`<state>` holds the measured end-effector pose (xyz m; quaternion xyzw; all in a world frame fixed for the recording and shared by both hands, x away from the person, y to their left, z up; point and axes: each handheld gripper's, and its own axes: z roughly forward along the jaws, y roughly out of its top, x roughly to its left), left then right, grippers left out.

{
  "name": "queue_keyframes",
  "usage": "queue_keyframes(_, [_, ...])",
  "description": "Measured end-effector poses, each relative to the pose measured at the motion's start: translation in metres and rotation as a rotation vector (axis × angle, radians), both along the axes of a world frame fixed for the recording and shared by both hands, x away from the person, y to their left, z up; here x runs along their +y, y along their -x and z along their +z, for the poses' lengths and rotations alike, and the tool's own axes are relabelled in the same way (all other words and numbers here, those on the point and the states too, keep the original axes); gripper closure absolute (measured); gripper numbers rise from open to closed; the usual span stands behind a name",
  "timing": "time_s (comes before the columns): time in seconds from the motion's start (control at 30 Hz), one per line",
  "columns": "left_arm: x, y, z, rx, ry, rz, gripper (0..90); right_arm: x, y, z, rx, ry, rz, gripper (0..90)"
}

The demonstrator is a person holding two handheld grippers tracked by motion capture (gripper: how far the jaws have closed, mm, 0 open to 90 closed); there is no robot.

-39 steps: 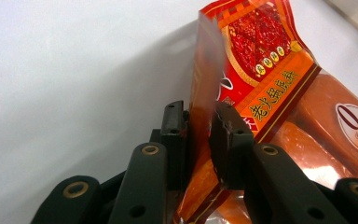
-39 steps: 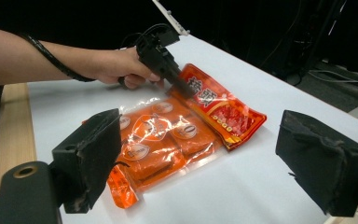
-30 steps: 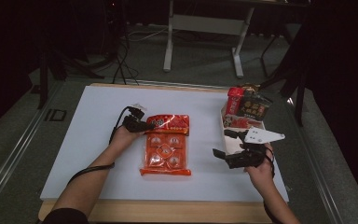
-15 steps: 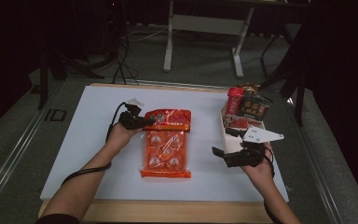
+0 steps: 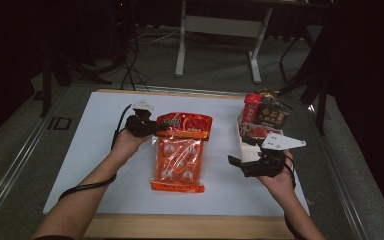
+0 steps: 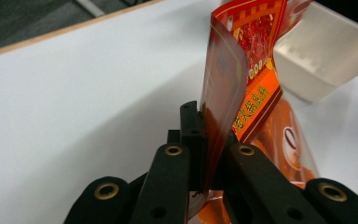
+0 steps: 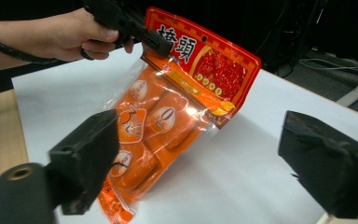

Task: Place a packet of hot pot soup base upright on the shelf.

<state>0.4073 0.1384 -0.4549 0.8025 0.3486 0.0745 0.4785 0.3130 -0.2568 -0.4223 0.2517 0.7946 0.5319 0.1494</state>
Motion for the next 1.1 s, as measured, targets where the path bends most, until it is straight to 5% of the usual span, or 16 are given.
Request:
queue_keyframes(0.53, [-0.011, 0.041, 0.035, -0.109, 0.053, -0.122, 89.5, 0.014, -0.007, 0.009, -0.006, 0.012, -0.014, 15.5])
queue_keyframes(1.1, [-0.019, 0.064, 0.049, -0.166, 0.1, -0.232, 89.6, 0.047, -0.02, -0.001, 0.049, 0.017, 0.098, 17.3])
